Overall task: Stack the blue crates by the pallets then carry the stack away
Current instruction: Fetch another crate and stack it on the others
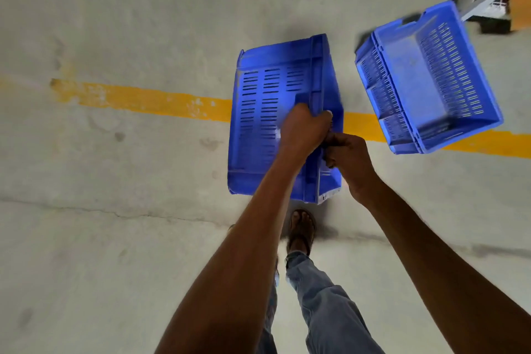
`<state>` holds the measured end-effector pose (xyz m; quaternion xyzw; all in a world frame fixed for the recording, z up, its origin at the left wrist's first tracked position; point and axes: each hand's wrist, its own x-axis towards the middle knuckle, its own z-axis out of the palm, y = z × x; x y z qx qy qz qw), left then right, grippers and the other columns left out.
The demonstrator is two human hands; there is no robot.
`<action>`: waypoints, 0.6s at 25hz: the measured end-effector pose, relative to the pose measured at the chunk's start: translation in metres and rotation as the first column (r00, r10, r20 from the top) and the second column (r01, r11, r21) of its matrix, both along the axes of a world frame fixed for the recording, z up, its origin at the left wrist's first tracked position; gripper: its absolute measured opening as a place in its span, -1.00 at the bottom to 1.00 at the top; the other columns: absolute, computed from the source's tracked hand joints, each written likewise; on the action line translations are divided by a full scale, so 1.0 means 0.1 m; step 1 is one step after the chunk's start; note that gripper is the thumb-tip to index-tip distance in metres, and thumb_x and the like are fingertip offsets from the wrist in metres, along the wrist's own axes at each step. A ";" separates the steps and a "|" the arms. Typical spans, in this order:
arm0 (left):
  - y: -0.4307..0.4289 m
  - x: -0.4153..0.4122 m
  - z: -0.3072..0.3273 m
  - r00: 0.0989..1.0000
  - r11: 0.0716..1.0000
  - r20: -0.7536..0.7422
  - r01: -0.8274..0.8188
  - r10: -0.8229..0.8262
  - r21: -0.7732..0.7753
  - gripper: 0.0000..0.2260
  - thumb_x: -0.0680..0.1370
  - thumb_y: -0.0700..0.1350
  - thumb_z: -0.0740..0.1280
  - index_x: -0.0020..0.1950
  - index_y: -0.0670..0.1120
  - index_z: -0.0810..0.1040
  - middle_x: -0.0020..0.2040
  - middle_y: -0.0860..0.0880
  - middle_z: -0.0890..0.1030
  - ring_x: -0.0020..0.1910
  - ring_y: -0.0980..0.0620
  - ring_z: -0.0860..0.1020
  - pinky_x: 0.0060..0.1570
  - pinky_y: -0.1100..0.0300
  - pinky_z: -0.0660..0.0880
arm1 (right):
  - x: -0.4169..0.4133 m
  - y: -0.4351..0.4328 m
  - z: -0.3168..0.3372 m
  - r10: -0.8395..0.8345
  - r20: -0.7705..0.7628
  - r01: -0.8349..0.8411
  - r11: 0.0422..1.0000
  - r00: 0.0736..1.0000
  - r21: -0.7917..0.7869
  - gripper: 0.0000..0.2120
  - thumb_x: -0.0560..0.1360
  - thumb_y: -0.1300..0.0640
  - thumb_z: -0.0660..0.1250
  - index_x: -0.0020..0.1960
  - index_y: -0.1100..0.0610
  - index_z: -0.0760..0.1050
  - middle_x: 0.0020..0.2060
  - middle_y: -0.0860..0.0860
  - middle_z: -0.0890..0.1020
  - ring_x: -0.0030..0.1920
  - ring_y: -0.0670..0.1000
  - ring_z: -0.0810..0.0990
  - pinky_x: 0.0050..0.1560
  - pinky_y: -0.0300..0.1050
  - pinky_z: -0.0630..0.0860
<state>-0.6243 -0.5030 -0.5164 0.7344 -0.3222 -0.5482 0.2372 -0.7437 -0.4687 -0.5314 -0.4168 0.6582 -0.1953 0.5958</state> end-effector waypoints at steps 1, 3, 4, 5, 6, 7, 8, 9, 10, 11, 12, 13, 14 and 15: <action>0.04 0.06 0.21 0.997 1.000 0.072 0.002 -0.001 -0.021 -0.75 0.50 0.02 0.34 -0.08 -0.18 0.54 -0.10 -0.15 0.66 -0.09 -0.13 0.62 -0.09 0.03 0.56 | 0.05 0.03 0.15 0.020 0.001 -0.019 1.000 1.000 -0.016 -0.69 0.41 0.46 0.21 -0.30 0.12 0.56 -0.52 -0.13 0.54 -0.47 -0.14 0.48 -0.37 -0.27 0.41; 0.17 0.27 0.69 0.985 0.999 0.170 -0.010 0.018 -0.048 -0.73 0.47 0.10 0.33 -0.11 -0.11 0.51 -0.12 -0.12 0.65 -0.10 -0.14 0.62 -0.06 -0.01 0.57 | 0.21 0.06 0.43 0.015 -0.031 -0.017 0.998 0.999 -0.056 -0.65 0.41 0.40 0.29 -0.33 -0.01 0.61 -0.42 -0.10 0.62 -0.39 -0.11 0.55 -0.32 -0.26 0.45; 0.26 0.40 0.94 0.980 0.999 0.194 -0.026 0.034 -0.048 -0.70 0.43 0.17 0.31 -0.13 -0.07 0.49 -0.14 -0.12 0.66 -0.11 -0.17 0.63 -0.05 -0.04 0.59 | 0.28 0.07 0.52 0.008 -0.055 -0.012 0.997 0.998 -0.077 -0.69 0.43 0.38 0.31 -0.28 -0.01 0.63 -0.34 -0.05 0.66 -0.33 -0.07 0.58 -0.29 -0.26 0.48; 0.35 0.54 1.19 0.976 0.997 0.209 -0.055 0.066 -0.054 -0.62 0.39 0.25 0.28 -0.12 -0.07 0.49 -0.15 -0.13 0.66 -0.13 -0.19 0.65 -0.06 -0.07 0.61 | 0.35 0.09 0.62 0.000 -0.068 -0.006 0.995 0.998 -0.095 -0.74 0.45 0.36 0.32 -0.19 0.04 0.65 -0.24 0.02 0.70 -0.26 -0.04 0.61 -0.21 -0.24 0.52; 0.44 0.71 1.45 0.969 0.992 0.220 -0.100 0.115 -0.075 -0.54 0.35 0.32 0.26 -0.10 -0.07 0.50 -0.18 -0.13 0.66 -0.16 -0.20 0.66 -0.08 -0.10 0.62 | 0.39 0.12 0.68 -0.003 -0.097 -0.006 0.995 0.995 -0.096 -0.80 0.47 0.34 0.33 -0.09 0.09 0.67 -0.16 0.07 0.71 -0.18 -0.01 0.62 -0.10 -0.17 0.53; 0.53 0.90 1.77 0.955 0.983 0.243 -0.146 0.170 -0.114 -0.49 0.32 0.36 0.26 -0.08 -0.08 0.51 -0.21 -0.14 0.65 -0.19 -0.21 0.65 -0.10 -0.11 0.63 | 0.43 0.16 0.75 -0.005 -0.117 -0.006 0.996 0.993 -0.091 -0.84 0.48 0.29 0.35 -0.04 0.12 0.67 -0.13 0.07 0.70 -0.13 0.01 0.62 -0.03 -0.13 0.52; 0.61 1.09 2.12 0.937 0.967 0.262 -0.189 0.229 -0.168 -0.48 0.32 0.37 0.27 -0.11 -0.08 0.50 -0.26 -0.13 0.62 -0.25 -0.20 0.63 -0.12 -0.08 0.62 | 0.46 0.21 0.83 0.003 -0.139 -0.013 0.997 0.990 -0.071 -0.87 0.48 0.23 0.36 -0.03 0.11 0.67 -0.14 0.06 0.69 -0.11 0.02 0.61 -0.02 -0.10 0.49; 0.68 1.26 2.44 0.918 0.950 0.277 -0.228 0.283 -0.214 -0.53 0.33 0.36 0.30 -0.17 -0.06 0.47 -0.32 -0.10 0.57 -0.33 -0.15 0.56 -0.18 -0.04 0.59 | 0.51 0.25 0.92 0.010 -0.145 -0.020 0.998 0.989 -0.063 -0.88 0.44 0.15 0.37 -0.05 0.08 0.66 -0.18 0.04 0.66 -0.13 0.03 0.59 -0.05 -0.08 0.47; 0.77 1.41 2.78 0.902 0.930 0.278 -0.262 0.331 -0.259 -0.58 0.36 0.32 0.33 -0.24 -0.04 0.44 -0.37 -0.05 0.51 -0.39 -0.10 0.48 -0.27 0.03 0.50 | 0.53 0.29 1.01 -0.002 -0.152 -0.006 0.999 0.988 -0.050 -0.85 0.38 0.09 0.35 -0.07 0.06 0.63 -0.21 0.03 0.64 -0.16 0.05 0.57 -0.09 -0.06 0.46; 0.87 1.53 3.08 0.892 0.910 0.259 -0.292 0.370 -0.294 -0.62 0.39 0.26 0.37 -0.29 -0.03 0.40 -0.42 -0.02 0.46 -0.46 -0.05 0.41 -0.34 0.07 0.41 | 0.55 0.33 1.11 -0.020 -0.173 0.013 0.999 0.985 -0.041 -0.81 0.34 0.06 0.34 -0.09 0.08 0.60 -0.24 0.02 0.62 -0.20 0.05 0.56 -0.12 -0.05 0.45; 0.97 1.63 3.39 0.885 0.886 0.231 -0.318 0.405 -0.337 -0.63 0.43 0.20 0.41 -0.32 -0.02 0.35 -0.46 -0.01 0.40 -0.51 -0.01 0.34 -0.41 0.13 0.33 | 0.59 0.34 1.27 -0.035 -0.191 0.023 0.998 0.981 -0.065 -0.83 0.35 0.07 0.36 -0.11 0.11 0.57 -0.27 0.02 0.60 -0.24 0.06 0.55 -0.14 -0.05 0.46; 1.07 1.70 3.68 0.883 0.864 0.196 -0.334 0.427 -0.377 -0.63 0.47 0.13 0.43 -0.32 0.00 0.30 -0.49 0.01 0.33 -0.56 0.02 0.27 -0.48 0.21 0.26 | 0.60 0.32 1.35 -0.037 -0.229 0.021 0.997 0.973 -0.073 -0.89 0.39 0.10 0.39 -0.13 0.13 0.55 -0.30 0.03 0.59 -0.27 0.07 0.55 -0.17 -0.07 0.46; 1.18 1.76 3.92 0.884 0.847 0.166 -0.341 0.436 -0.408 -0.63 0.51 0.06 0.43 -0.29 0.01 0.27 -0.52 0.03 0.26 -0.59 0.07 0.20 -0.53 0.28 0.19 | 0.64 0.31 1.52 -0.038 -0.244 0.023 0.998 0.969 -0.066 -0.91 0.42 0.13 0.41 -0.12 0.13 0.55 -0.29 0.05 0.58 -0.29 0.07 0.55 -0.22 -0.09 0.46; 1.30 1.82 4.15 0.887 0.832 0.135 -0.349 0.442 -0.432 -0.66 0.54 0.01 0.42 -0.26 -0.01 0.29 -0.53 0.05 0.22 -0.61 0.10 0.17 -0.56 0.33 0.14 | 0.67 0.27 1.65 -0.043 -0.233 0.032 0.998 0.972 -0.047 -0.87 0.41 0.11 0.44 -0.09 0.14 0.55 -0.27 0.08 0.58 -0.31 0.07 0.53 -0.26 -0.10 0.48</action>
